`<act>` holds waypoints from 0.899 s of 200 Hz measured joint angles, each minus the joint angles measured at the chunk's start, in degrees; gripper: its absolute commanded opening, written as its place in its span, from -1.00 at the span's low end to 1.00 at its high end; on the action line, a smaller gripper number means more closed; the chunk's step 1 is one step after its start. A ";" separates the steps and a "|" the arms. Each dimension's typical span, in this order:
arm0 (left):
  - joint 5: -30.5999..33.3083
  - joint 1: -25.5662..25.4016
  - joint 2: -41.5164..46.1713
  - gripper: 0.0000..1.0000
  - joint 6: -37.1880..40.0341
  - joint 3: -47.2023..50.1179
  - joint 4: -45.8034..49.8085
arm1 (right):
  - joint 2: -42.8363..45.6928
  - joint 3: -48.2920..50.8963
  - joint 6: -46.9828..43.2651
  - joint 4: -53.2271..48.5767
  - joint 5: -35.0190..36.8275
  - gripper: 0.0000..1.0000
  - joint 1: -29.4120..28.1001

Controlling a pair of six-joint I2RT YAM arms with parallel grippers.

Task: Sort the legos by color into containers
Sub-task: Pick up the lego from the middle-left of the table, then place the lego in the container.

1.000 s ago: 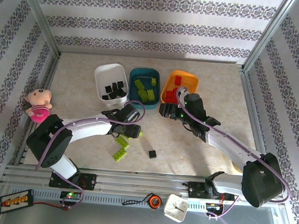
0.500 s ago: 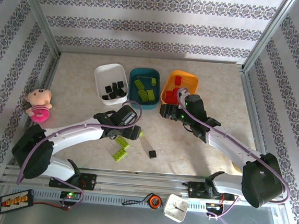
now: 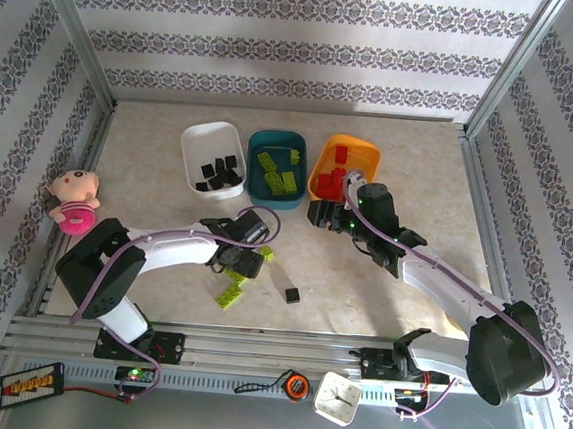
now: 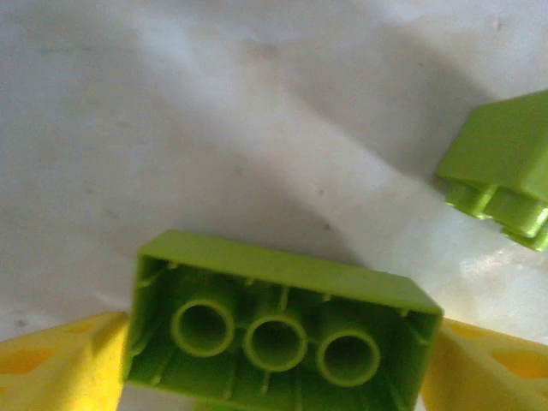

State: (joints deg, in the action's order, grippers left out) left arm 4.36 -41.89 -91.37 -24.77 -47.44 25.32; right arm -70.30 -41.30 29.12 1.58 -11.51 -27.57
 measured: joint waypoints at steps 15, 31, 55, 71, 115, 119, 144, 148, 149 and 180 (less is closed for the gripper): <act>-0.46 0.00 -0.33 0.39 0.61 -0.50 -0.02 | 0.31 0.31 0.13 0.13 0.02 0.54 0.50; -1.03 0.00 -0.37 0.21 0.87 -0.63 -0.04 | 0.46 0.61 0.15 0.09 0.02 0.55 0.83; -0.92 0.00 0.31 0.06 1.03 -1.22 0.02 | 0.57 0.61 0.17 0.15 0.02 0.55 0.85; -0.90 0.02 1.57 0.05 1.07 -3.30 0.94 | 0.72 0.63 0.42 0.15 0.02 0.55 0.85; -2.32 5.05 3.41 0.09 2.36 -18.16 0.83 | 1.88 1.70 0.98 0.46 -0.02 0.55 0.85; -2.40 5.81 2.97 0.09 2.49 -19.78 0.72 | 1.90 1.84 1.01 0.48 -0.02 0.55 0.85; -2.82 9.60 -4.00 0.09 3.23 -30.03 -0.31 | 1.92 3.10 1.20 0.68 -0.22 0.55 0.85; -2.84 10.03 -5.57 0.09 3.37 -31.39 -0.55 | 1.97 3.34 1.20 0.66 -0.22 0.55 0.85; -2.84 10.19 -6.12 0.09 3.39 -31.93 -0.57 | 1.97 3.39 1.22 0.66 -0.22 0.55 0.85; -3.82 13.29 -18.71 0.08 3.54 -40.96 -0.90 | 2.73 4.92 1.29 0.55 -0.79 0.55 0.85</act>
State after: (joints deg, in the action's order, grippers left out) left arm 0.54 -28.60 -110.08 -21.23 -88.40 24.43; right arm -67.57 -36.38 30.41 2.13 -12.29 -26.72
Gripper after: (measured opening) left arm 0.610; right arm 0.773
